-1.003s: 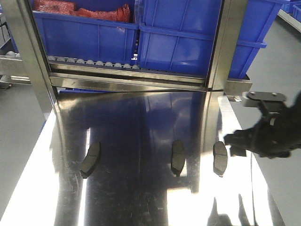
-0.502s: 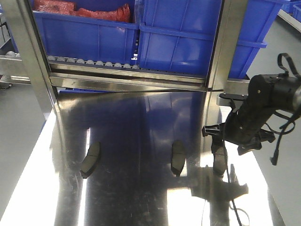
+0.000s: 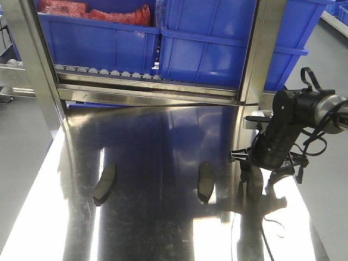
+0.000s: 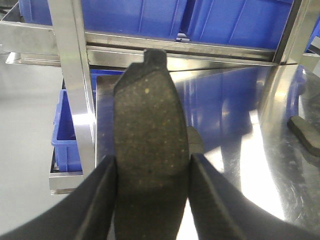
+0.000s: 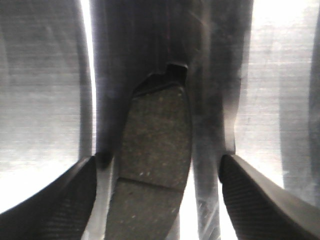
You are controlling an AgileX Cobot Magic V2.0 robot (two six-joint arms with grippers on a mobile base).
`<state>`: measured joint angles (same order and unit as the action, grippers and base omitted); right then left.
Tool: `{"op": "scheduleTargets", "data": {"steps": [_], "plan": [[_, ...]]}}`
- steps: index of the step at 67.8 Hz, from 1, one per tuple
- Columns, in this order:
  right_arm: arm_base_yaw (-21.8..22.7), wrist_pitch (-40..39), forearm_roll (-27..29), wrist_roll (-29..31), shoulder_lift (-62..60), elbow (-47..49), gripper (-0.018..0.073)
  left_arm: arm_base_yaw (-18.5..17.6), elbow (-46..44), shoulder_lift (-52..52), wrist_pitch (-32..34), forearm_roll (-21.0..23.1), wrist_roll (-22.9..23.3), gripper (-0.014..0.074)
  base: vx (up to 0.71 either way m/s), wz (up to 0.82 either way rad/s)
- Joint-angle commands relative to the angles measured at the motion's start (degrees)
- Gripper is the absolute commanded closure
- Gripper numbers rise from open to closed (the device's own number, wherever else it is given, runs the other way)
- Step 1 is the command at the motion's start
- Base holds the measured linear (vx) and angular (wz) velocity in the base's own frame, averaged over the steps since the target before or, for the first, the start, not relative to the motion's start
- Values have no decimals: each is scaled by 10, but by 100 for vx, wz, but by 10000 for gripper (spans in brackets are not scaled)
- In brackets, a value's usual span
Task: Move and align brake pads A on conveyor
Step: 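Close the right gripper on the brake pad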
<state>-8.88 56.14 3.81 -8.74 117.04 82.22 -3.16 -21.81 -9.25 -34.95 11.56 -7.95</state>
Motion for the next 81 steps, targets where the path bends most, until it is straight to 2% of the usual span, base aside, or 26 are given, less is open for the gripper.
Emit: {"op": "scheduleTargets", "data": {"steps": [1,14,33,47,63,81], "plan": [[0,1,-11,0,-28,16,93,-3,-17,-6,56,11,0,602,0,0],[0,1,-16,0,-28,16,213,-3,-17,-6,56,11,0,602,0,0],[0,6,-18,1,-29,16,575,-3,-17,-6,56,11,0,602,0,0],[0,-9,-44,3,-73,3,571,-3,-17,-6,56,11,0,602,0,0],[0,-116,-69,5,-204,-103,568,-3,-17,-6,56,11,0,602,0,0],[0,-180,-65,32,-365,-226,566,-3,-17,-6,56,11,0,602,0,0]]}}
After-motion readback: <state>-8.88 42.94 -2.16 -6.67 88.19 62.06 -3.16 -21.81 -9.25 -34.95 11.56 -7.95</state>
